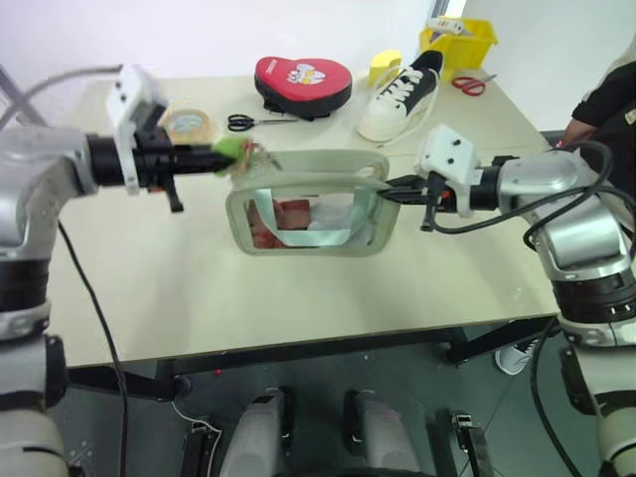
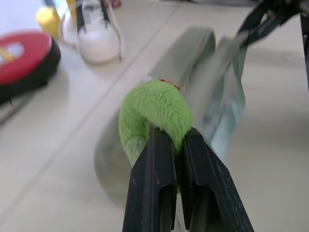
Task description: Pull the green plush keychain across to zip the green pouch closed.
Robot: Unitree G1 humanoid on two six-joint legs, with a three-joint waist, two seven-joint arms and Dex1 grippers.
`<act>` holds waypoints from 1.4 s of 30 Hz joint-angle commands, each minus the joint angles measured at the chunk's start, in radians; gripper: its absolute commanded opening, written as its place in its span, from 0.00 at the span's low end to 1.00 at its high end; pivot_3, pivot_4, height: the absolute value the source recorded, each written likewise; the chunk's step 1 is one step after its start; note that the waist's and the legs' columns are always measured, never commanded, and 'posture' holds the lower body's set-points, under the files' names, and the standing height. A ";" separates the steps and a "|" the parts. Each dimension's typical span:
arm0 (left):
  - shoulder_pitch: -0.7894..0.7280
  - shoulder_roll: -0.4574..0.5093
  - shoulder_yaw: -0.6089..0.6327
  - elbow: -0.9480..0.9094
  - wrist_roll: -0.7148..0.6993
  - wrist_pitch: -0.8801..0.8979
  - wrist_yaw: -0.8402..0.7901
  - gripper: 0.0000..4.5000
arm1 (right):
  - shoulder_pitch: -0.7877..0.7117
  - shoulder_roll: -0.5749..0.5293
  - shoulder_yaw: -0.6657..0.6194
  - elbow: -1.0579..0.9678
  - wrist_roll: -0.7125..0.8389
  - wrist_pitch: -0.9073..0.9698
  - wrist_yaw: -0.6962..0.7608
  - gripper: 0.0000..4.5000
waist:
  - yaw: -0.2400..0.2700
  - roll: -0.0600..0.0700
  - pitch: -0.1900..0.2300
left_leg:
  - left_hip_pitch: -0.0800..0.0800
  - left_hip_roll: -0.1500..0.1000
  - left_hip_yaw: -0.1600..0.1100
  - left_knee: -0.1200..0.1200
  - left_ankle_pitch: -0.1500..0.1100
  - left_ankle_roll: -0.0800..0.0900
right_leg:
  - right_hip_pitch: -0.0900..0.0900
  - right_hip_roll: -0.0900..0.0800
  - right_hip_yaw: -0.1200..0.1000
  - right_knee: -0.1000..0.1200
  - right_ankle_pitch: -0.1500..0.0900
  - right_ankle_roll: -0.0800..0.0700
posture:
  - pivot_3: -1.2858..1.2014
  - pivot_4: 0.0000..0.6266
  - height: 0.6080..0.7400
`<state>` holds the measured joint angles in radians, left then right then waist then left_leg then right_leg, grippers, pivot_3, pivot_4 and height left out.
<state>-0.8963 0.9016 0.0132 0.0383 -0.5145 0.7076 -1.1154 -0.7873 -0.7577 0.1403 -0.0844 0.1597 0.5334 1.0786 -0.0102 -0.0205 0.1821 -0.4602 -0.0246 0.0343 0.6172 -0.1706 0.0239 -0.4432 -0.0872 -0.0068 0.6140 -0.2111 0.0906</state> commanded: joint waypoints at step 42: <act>0.199 -0.026 -0.023 -0.090 0.137 -0.110 -0.022 0.00 | -0.032 0.003 0.003 -0.005 0.020 0.034 -0.037 0.24 | -0.002 0.000 0.000 | -0.002 0.003 0.000 0.010 -0.004 0.005 | 0.002 0.002 -0.001 0.001 0.000 0.000 | 0.52 0.24 1.00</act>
<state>-0.6933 0.8672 -0.0230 -0.0152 -0.3659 0.5964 -1.1339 -0.7891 -0.7478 0.1601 -0.0898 0.1792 0.5769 1.0415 -0.0121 -0.0206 0.1821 -0.4622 -0.0217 0.0339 0.6269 -0.1750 0.0282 -0.4412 -0.0857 -0.0075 0.6149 -0.2112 0.0908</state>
